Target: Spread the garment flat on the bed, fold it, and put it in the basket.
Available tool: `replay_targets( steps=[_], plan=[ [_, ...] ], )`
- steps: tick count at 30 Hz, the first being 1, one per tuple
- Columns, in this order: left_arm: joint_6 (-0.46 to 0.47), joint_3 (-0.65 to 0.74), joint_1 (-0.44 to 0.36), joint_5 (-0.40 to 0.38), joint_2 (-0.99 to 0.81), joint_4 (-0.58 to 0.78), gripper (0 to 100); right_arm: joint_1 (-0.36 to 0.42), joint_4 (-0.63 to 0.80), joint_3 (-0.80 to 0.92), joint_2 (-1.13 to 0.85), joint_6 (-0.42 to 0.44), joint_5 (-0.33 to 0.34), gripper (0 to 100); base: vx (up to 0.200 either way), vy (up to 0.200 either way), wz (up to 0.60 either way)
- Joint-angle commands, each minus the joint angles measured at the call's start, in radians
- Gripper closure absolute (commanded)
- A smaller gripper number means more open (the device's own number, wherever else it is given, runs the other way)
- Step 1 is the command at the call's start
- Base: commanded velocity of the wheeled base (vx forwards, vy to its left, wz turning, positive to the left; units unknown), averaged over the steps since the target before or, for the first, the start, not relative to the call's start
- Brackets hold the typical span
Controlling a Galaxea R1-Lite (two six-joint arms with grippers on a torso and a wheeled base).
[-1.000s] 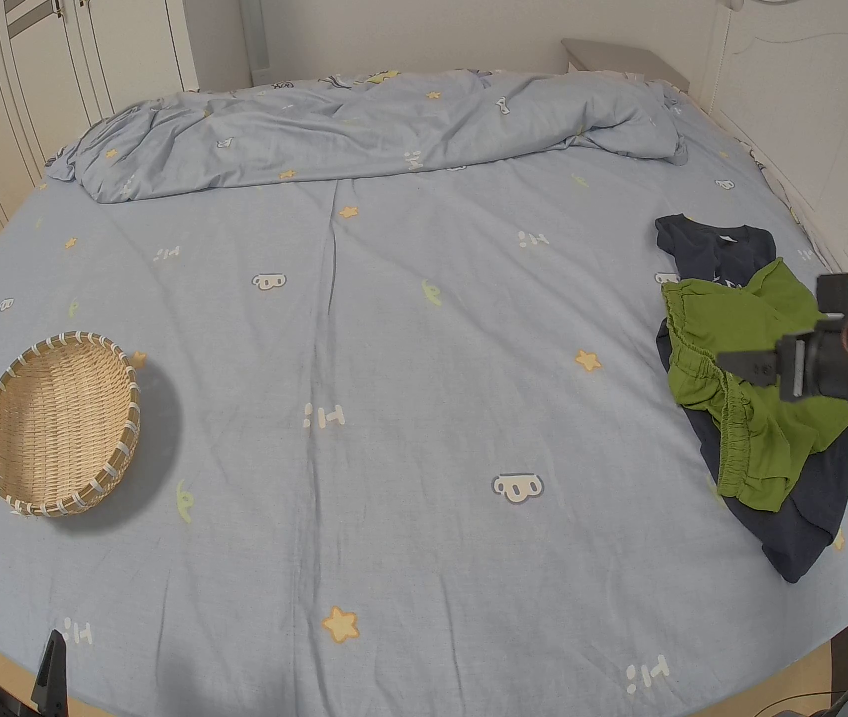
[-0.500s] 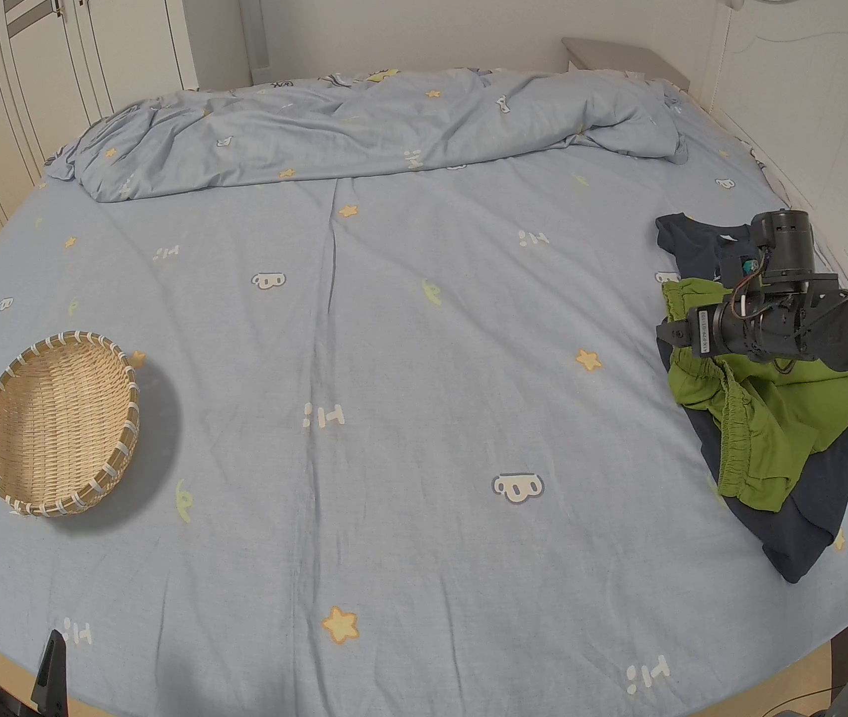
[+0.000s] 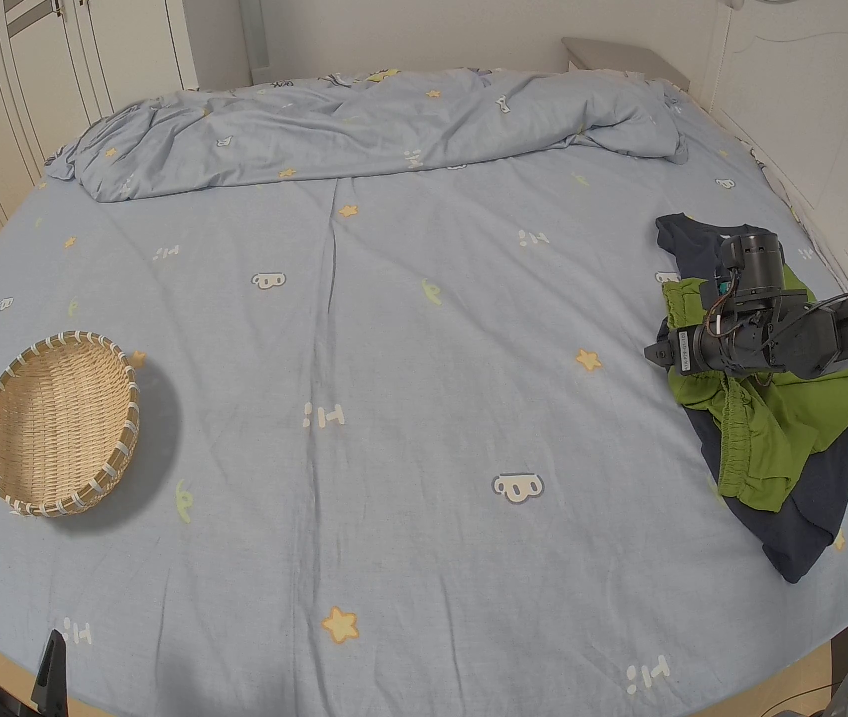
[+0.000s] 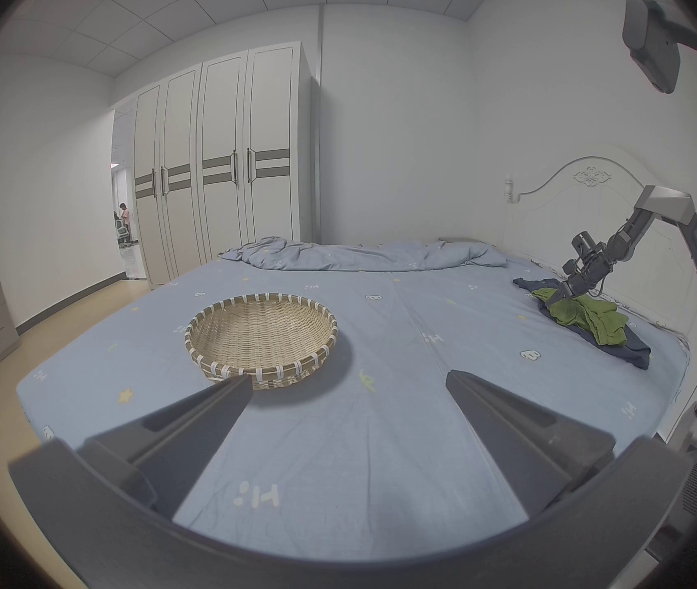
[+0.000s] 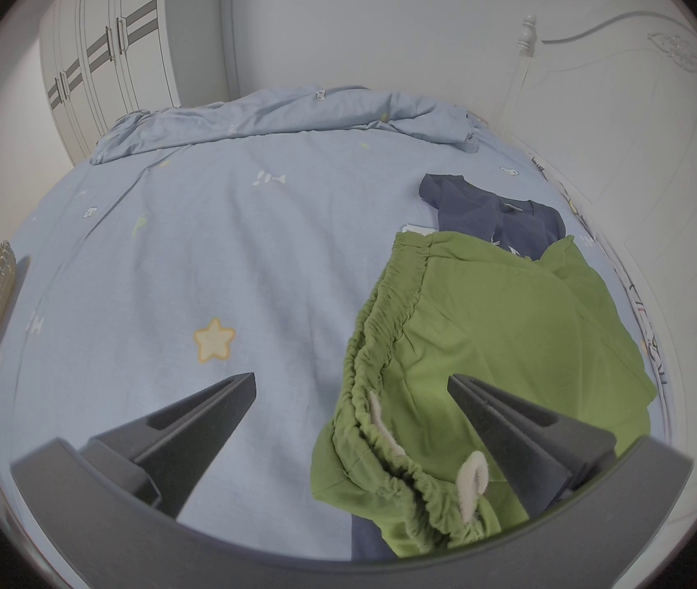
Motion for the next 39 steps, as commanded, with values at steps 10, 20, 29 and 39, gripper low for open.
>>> replay_targets(
  steps=[10,20,29,39],
  plan=[
    [0.000,0.018,0.000,0.000,-0.016,0.000,0,0.000,0.002,0.000,0.033,0.000,-0.002,100,0.000,0.000,0.00],
    [0.000,0.018,0.000,0.000,-0.016,0.000,0,0.006,0.107,-0.026,-0.081,0.065,0.006,100,0.000,0.000,0.00],
    [0.000,0.018,0.000,0.000,-0.016,0.000,0,0.132,0.375,-0.113,-0.274,0.264,0.125,100,0.000,0.000,0.00],
    [0.000,0.018,0.000,0.000,-0.016,0.000,0,0.450,0.527,-0.130,-0.397,0.324,0.200,100,0.000,0.000,0.00]
  ],
)
